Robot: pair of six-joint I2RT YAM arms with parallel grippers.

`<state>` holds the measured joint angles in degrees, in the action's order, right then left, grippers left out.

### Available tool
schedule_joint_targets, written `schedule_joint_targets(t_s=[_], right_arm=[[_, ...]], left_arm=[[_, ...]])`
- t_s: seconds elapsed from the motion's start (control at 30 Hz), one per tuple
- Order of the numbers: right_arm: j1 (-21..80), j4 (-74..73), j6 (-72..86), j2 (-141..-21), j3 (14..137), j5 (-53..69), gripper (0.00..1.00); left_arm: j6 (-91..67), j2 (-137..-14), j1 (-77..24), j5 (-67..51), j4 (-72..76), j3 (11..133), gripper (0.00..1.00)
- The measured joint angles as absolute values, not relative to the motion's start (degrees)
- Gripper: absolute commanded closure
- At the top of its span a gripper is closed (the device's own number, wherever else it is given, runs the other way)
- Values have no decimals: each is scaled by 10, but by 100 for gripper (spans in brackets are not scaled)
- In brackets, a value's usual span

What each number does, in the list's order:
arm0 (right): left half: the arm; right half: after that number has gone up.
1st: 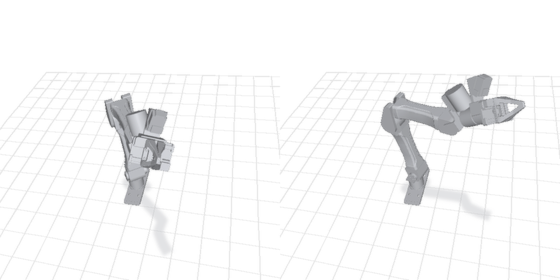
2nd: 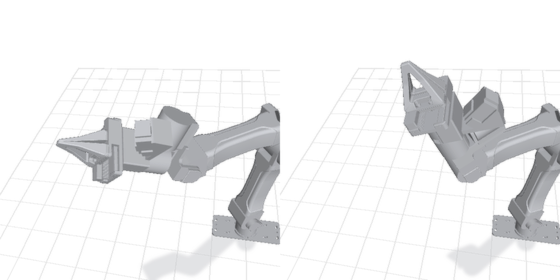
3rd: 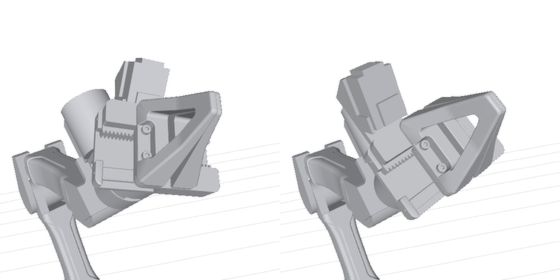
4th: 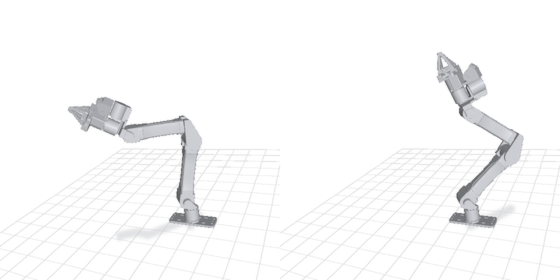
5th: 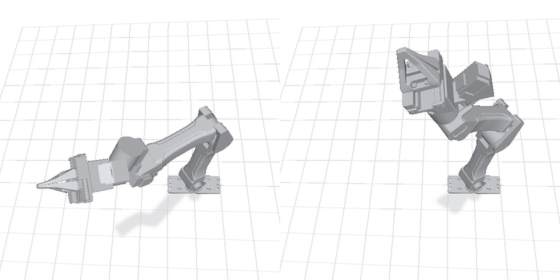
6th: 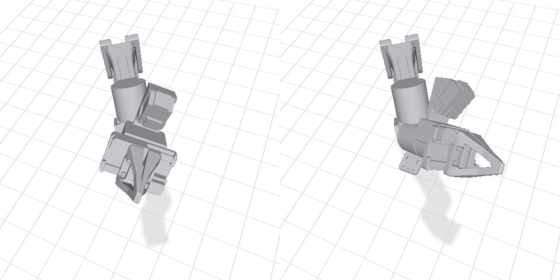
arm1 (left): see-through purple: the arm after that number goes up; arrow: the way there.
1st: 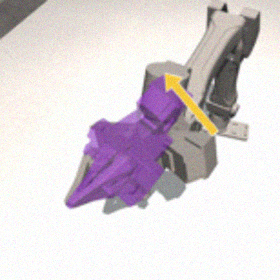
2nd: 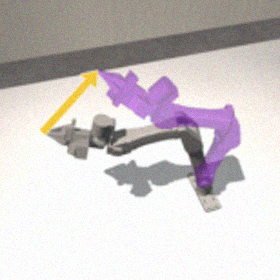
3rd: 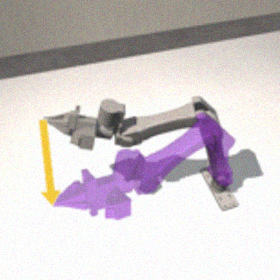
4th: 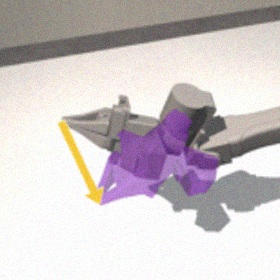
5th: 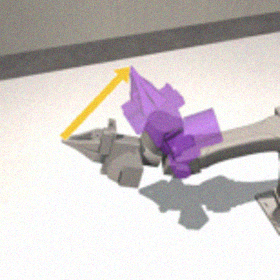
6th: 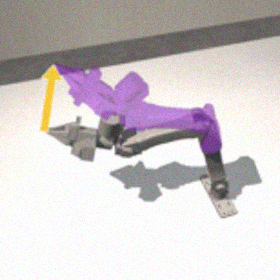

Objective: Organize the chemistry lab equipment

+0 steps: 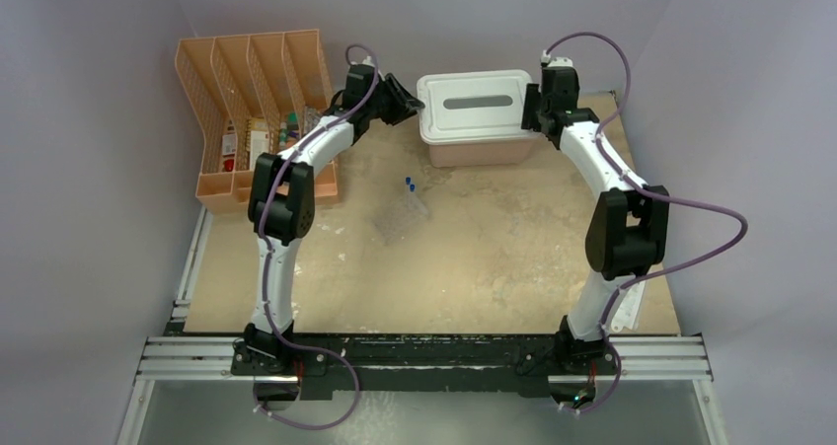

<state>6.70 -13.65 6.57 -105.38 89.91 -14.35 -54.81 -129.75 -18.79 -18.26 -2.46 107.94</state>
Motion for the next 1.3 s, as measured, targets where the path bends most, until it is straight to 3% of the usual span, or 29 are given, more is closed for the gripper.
schedule_joint_targets(t_s=[0.47,0.73,1.3], right_arm=[[62,-160,74,-1058,903,-161,72],[63,-166,101,-1061,903,-171,72],[59,-209,140,-1087,950,-169,62]], left_arm=[[-538,-1298,-189,-182,-42,1079,39],[-522,-1298,-189,-194,-54,1079,28],[-437,-1298,-200,-130,-115,1115,22]])
